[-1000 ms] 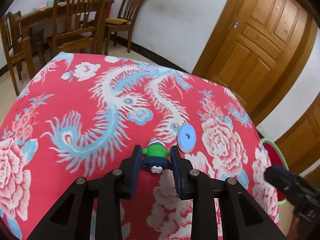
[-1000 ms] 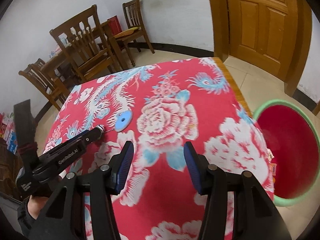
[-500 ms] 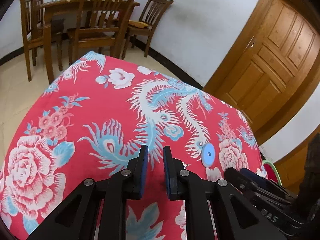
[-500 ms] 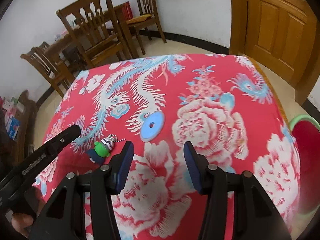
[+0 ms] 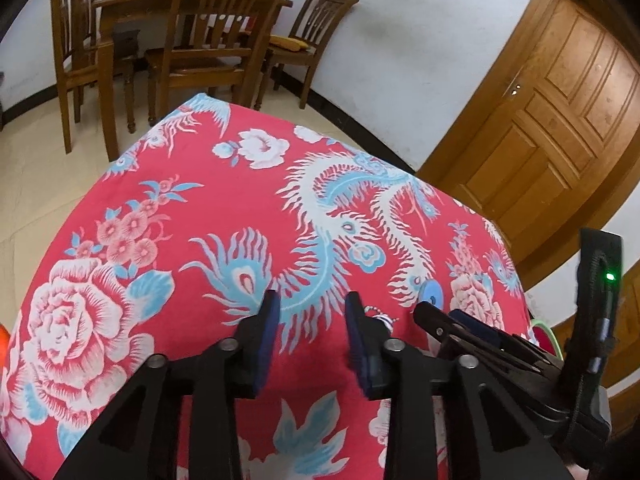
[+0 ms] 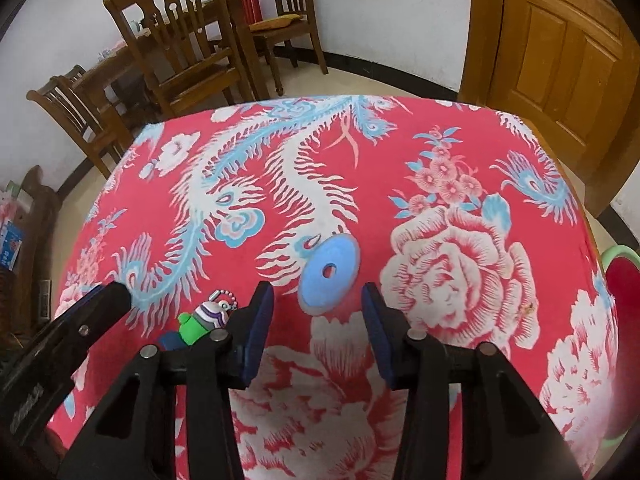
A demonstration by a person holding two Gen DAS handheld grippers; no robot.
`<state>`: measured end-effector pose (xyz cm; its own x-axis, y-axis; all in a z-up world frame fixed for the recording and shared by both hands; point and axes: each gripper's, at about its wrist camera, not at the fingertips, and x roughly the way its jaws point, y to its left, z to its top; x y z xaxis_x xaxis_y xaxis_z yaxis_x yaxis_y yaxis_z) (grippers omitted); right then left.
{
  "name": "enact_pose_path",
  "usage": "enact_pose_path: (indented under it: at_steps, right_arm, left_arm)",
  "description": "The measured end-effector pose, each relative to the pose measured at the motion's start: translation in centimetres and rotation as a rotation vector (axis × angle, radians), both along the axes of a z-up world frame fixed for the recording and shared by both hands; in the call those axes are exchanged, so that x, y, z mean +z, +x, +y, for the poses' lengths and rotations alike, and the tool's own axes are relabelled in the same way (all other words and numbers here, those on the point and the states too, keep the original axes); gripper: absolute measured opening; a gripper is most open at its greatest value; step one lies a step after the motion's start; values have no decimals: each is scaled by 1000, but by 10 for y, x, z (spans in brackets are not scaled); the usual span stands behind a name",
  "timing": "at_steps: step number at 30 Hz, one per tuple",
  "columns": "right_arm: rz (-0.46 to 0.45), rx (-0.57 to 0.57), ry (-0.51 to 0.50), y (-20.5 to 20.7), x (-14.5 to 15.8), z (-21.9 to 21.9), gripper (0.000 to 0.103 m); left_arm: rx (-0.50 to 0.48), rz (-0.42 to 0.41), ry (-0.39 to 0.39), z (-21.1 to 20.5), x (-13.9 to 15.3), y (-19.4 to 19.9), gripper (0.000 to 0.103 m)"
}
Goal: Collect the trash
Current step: 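Grasp the blue round disc with the right gripper while the left holds the figurine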
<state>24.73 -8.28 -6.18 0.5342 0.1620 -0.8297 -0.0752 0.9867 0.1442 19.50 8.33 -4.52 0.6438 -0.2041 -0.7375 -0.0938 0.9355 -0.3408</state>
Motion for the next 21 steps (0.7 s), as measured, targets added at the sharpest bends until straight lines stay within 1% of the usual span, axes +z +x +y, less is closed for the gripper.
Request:
enact_pose_path:
  at_steps: [3,5,7,10,11,12,18,21]
  right_arm:
    - [-11,-12,-38,3,-3,3,37]
    - [-12,-15,-54,4,-3,3,27]
    - [-12,-15,-48,4,-4,1,25]
    - [-5,-11,-36,4,-3,-3,21]
    - [-2,-12,-21,3,-2,-5,9]
    - [-5,-14,-7,1,-1,-7,3]
    - [-12,-11,23,-8,4,-25,2]
    - [-17,-11,41,-10,8,-31,2]
  left_arm:
    - [-6,1,2,0,1,-2,36]
    - [-12,2,4,-1,1,-3,37]
    - [-20,3,4,-3,1,-3,37]
    - [-44,7,6,-8,1,-5,43]
    - [-51,7,11,-10,1,-6,44]
    - [-59,7,18,-12,1,-6,44]
    - [-108,11,49,-26,-1,-6,44]
    - [-155,19,90,-37,-5,-2,44]
